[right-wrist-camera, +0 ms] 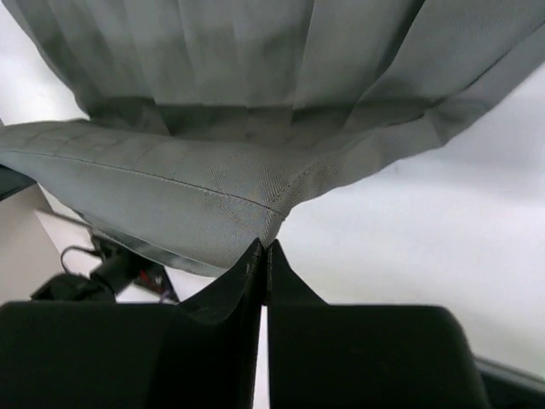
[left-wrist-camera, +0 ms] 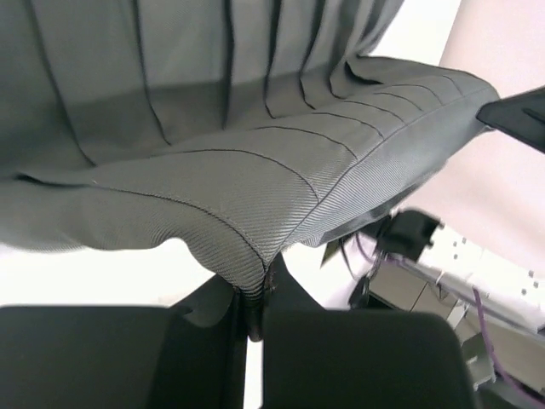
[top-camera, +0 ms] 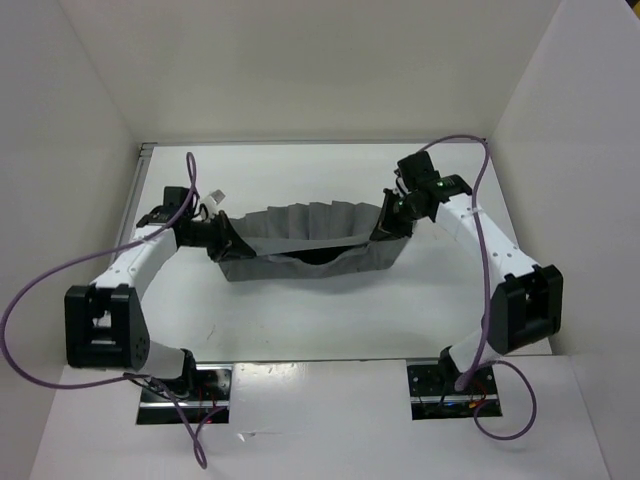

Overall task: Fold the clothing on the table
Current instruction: Fold the skirt

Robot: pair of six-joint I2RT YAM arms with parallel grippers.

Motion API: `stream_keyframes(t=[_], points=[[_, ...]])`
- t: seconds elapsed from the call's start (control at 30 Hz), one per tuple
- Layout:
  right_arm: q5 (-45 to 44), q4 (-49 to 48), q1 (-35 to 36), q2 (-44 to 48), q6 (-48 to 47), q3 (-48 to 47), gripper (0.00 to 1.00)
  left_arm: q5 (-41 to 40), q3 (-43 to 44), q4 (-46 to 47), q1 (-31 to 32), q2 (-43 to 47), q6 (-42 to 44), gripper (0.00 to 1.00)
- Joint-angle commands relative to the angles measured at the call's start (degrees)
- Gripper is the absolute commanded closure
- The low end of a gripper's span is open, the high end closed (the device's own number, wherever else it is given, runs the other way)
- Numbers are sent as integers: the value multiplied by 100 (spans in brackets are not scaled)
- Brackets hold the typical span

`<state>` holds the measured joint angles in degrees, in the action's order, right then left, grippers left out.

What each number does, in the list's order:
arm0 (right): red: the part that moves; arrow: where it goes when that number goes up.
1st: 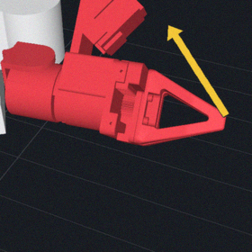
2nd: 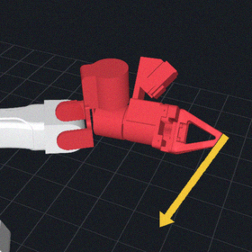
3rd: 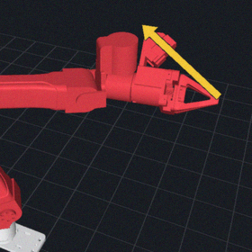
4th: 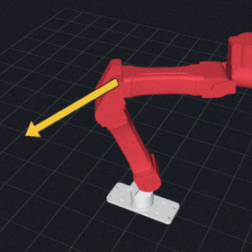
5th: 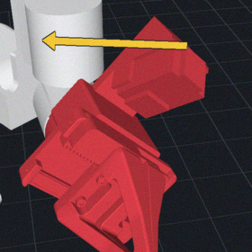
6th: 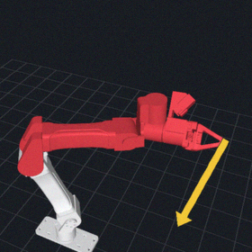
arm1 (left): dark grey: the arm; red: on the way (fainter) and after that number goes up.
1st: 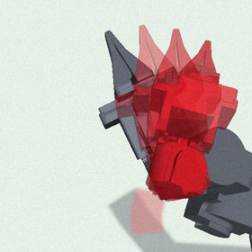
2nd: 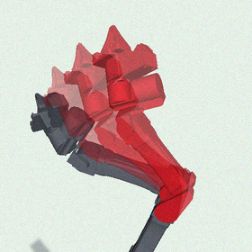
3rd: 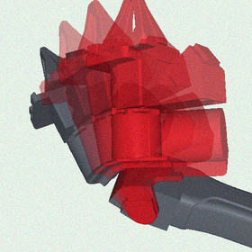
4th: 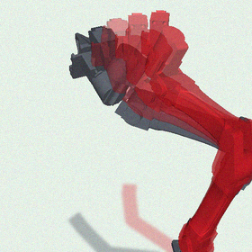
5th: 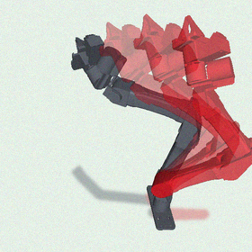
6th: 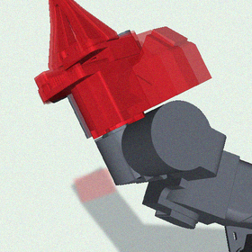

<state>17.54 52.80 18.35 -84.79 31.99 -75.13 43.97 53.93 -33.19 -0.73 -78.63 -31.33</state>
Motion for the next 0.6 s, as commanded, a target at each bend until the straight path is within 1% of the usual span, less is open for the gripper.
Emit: stream_keyframes(t=[0.0, 0.03, 0.07, 0.1, 0.13, 0.17, 0.2, 0.23, 0.27, 0.3, 0.33, 0.37, 0.4, 0.43, 0.47, 0.5, 0.57], points=[[-154, -778, -226, -491, -298, -440, 95, -160, 319, 803, -59, -729, -451, 100], [-85, -962, -279, -651, -298, -510, 95, -160, 389, 1153, -59, -941, -557, 100], [29, -1156, -401, -809, -298, -511, 95, -247, 494, 1287, -59, -1161, -671, 100], [108, -1601, -472, -1202, -298, -668, 90, -300, 800, 1445, -59, -1659, -838, 99], [109, -1832, -542, -1415, -298, -765, 83, -370, 1003, 1577, -111, -1934, -953, 90], [109, -2052, -691, -1635, -298, -896, 83, -371, 1214, 1831, -111, -2189, -1084, 89], [109, -2358, -771, -2081, -298, -1315, 83, -371, 1390, 2069, -172, -2627, -1460, 86], [109, -2518, -841, -2259, -298, -1520, 78, -371, 1792, 2480, -260, -2814, -1681, 78], [31, -2694, -894, -2383, -368, -1705, 71, -371, 1988, 2693, -313, -2964, -1901, 49], [-31, -2765, -964, -2480, -369, -2089, 71, -232, 2172, 2878, -313, -3174, -2112, 42], [-31, -2766, -965, -2541, -499, -2276, 71, -231, 2366, 2975, -383, -3176, -2357, 39], [-31, -2679, -965, -2542, -561, -2547, 67, -231, 2698, 2976, -445, -3176, -2360, 35], [-84, -2626, -965, -2446, -632, -2550, 64, -231, 2806, 2863, -445, -3046, -2360, 23], [-145, -2556, -965, -2184, -806, -2550, 63, -535, 2807, 2610, -445, -2914, -2151, 19], [-389, -2503, -878, -2034, -913, -2472, 59, -695, 2807, 2503, -445, -2590, -2053, 15], [-505, -2415, -755, -1928, -1027, -2471, 57, -801, 2633, 2449, -498, -2422, -1974, 15], [-681, -1994, -701, -1786, -1352, -2340, 57, -785, 2273, 2449, -498, -1957, -1868, 15]])
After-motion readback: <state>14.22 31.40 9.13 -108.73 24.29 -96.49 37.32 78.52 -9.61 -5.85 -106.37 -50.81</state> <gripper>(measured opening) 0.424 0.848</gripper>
